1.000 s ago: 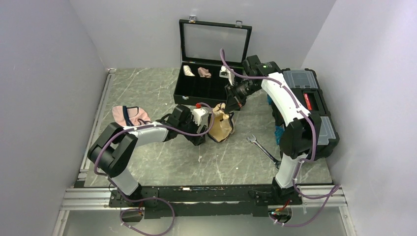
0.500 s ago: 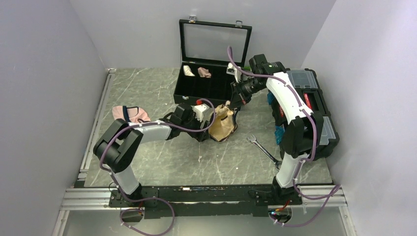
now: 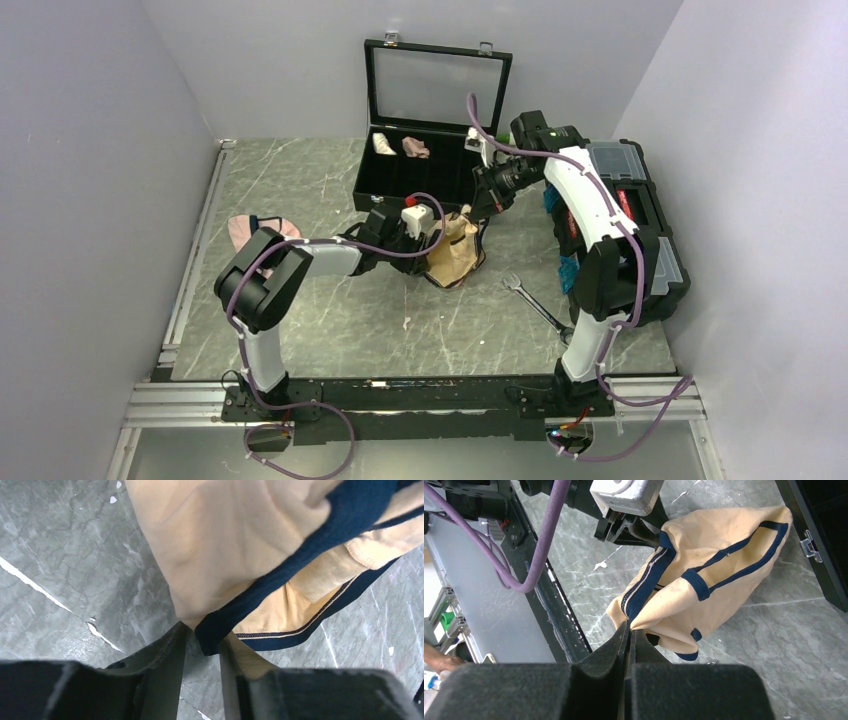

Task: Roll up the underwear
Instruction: Flatten out the underwear at the center of the board.

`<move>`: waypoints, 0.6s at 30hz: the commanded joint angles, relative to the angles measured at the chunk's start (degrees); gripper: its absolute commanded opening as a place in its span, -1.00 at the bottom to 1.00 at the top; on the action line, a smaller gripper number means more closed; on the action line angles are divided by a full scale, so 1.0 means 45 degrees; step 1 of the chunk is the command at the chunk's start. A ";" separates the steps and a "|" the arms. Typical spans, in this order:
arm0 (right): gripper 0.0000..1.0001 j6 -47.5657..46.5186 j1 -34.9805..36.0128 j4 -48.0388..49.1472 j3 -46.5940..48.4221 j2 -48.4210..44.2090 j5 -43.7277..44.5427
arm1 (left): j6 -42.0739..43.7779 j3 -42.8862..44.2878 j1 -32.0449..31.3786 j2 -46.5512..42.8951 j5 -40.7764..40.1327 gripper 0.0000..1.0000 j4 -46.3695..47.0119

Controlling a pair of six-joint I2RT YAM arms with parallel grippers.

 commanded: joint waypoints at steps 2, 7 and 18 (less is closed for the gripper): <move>-1.00 0.0047 -0.0292 0.0106 0.0001 -0.0181 0.0416 | -0.0096 0.0448 0.0391 0.0157 -0.0165 -0.67 -0.0258; -1.00 0.0311 -0.0373 0.0550 -0.0401 -0.0601 0.3010 | 0.0886 0.1389 0.1540 -0.0436 0.1029 -1.00 -0.2050; -1.00 0.0728 -0.0355 0.1651 -0.1552 -0.0825 0.9015 | 0.3179 0.3337 0.3144 -0.2740 0.0505 -1.00 -0.6912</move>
